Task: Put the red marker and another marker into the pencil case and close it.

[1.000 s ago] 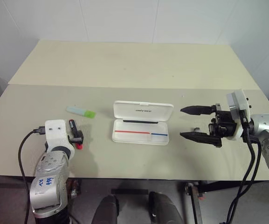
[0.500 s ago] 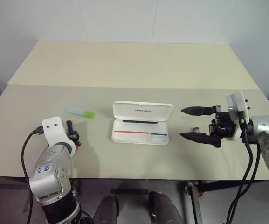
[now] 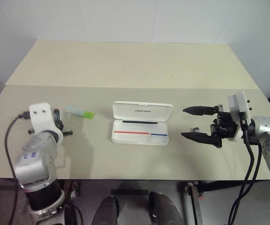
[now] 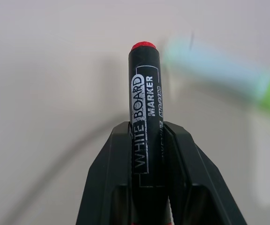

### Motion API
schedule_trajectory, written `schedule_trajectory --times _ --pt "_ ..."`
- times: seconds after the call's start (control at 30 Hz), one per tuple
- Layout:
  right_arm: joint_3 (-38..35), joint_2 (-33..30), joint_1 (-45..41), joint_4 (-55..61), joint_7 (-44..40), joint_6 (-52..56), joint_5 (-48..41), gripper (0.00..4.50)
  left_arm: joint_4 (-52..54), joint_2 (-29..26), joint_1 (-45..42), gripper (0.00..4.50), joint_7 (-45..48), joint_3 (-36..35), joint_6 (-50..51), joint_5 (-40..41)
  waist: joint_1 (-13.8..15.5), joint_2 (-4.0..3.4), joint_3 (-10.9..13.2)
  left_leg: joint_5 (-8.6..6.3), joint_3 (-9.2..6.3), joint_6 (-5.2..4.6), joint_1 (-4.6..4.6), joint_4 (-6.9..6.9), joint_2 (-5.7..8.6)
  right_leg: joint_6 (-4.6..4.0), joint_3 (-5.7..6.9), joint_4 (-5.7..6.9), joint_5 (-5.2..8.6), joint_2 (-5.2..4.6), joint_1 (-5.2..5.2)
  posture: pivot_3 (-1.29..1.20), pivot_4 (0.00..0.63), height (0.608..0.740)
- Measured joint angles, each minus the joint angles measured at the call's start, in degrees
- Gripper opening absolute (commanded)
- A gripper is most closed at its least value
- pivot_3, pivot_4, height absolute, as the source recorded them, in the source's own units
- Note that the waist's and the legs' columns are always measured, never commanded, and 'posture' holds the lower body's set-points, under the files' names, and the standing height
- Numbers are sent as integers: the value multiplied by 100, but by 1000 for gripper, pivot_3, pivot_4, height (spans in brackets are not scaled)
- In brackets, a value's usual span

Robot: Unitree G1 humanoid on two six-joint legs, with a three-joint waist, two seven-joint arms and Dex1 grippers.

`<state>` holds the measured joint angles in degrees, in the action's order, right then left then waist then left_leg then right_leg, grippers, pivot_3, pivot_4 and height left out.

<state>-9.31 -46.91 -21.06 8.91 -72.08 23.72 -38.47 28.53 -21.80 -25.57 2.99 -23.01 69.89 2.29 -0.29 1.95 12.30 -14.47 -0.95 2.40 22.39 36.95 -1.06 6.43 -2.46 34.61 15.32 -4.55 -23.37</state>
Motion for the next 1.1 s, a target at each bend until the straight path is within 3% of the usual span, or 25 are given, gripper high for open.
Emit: schedule_trajectory --times 0.07,0.17,0.37,0.5,0.63,0.87,1.1 --pt "-16 0 0 1 5 2 -7 4500 -18 -723 -99 550 703 335 -832 184 1 0 0 -4 4 3 1 -5 -1 -4 -1 -6 -2 -2 -2 0 150 740" --pt "-109 36 4 43 107 75 -169 4500 -194 -1390 -278 550 1865 722 -1936 540 22 -4 -2 -7 9 -2 5 -19 -1 -7 2 -18 -3 -7 -5 0 150 740" --pt "-547 81 21 290 405 325 -634 4500 -945 -1937 -1056 550 3992 1604 -3878 1155 23 -5 -2 -7 17 -4 3 -67 -2 -5 1 -43 -7 -9 -12 0 150 740" --pt "-757 76 106 325 566 406 -748 4500 -1454 -1947 -1501 550 4843 2300 -4455 1201 19 -5 -2 -11 17 -12 3 -77 -2 72 2 -49 -48 -5 -13 0 150 740" --pt "-931 79 440 528 730 465 -826 4500 -1830 -1796 -1717 550 5364 3011 -4874 1080 15 -6 -1 -15 19 -18 10 -78 -2 79 0 -48 -45 -3 -22 0 150 740" --pt "-1271 44 941 911 913 541 -947 4500 -2050 -1447 -1929 550 5757 3745 -5403 759 18 -6 -2 -16 21 -20 9 -69 -1 86 -4 -45 -47 -2 -19 0 150 740" --pt "-1398 44 1277 1144 1132 526 -943 4500 -2779 -1217 -2099 550 5816 4528 -5938 -190 15 -6 -2 -12 22 -27 5 -53 -1 89 -9 -39 -49 1 -15 0 150 740"
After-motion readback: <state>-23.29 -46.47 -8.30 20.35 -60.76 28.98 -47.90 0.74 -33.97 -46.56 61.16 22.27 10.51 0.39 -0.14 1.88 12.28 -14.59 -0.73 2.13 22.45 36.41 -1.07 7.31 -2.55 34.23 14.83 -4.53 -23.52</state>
